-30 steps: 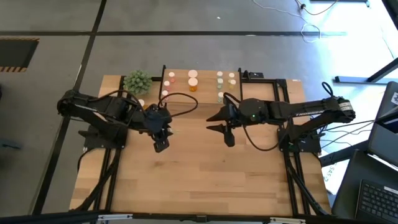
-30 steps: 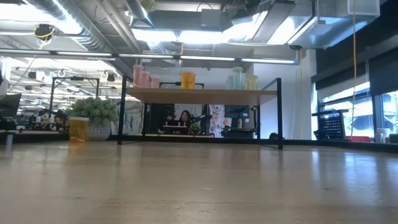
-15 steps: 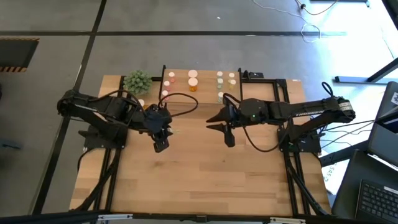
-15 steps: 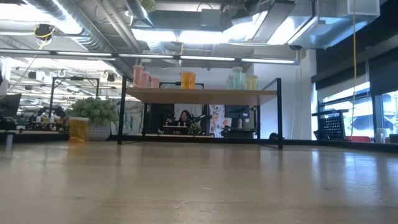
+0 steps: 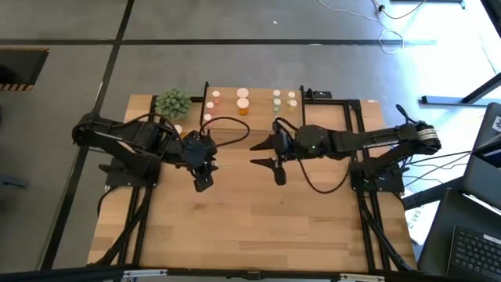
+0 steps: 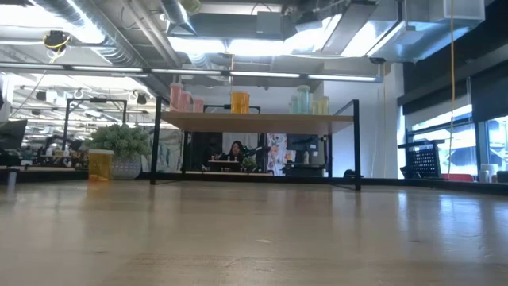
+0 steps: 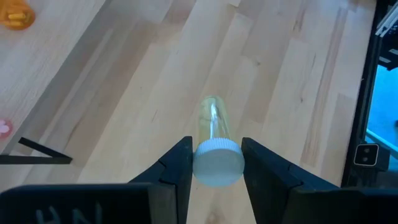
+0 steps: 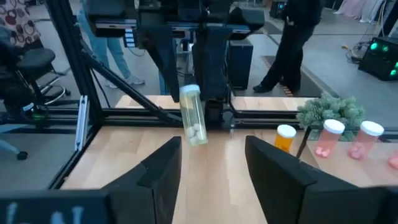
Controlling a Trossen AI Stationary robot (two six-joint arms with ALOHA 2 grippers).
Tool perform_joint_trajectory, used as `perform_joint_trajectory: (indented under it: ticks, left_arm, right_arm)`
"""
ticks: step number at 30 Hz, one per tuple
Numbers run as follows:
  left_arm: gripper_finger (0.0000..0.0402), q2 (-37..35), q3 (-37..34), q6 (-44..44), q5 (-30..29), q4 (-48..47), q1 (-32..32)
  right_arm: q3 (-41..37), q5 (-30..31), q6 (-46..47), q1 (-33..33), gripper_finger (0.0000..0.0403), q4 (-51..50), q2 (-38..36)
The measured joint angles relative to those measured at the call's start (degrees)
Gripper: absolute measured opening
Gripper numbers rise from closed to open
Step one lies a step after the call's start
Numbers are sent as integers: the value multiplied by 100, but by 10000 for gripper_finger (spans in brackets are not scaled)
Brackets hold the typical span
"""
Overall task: Pick and place medicine bottles onto shelf by color
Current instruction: Put the yellow medicine bottle on the shelf, aligned with the other yellow medicine bottle
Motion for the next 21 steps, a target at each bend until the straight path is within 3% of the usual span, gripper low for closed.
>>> perform_joint_trajectory:
  ticks: [21]
  left_arm:
    - [113, 0, 0, 33, -217, 225, 0]
  right_arm:
    - [-4, -313, -26, 2, 182, 1400, 1220]
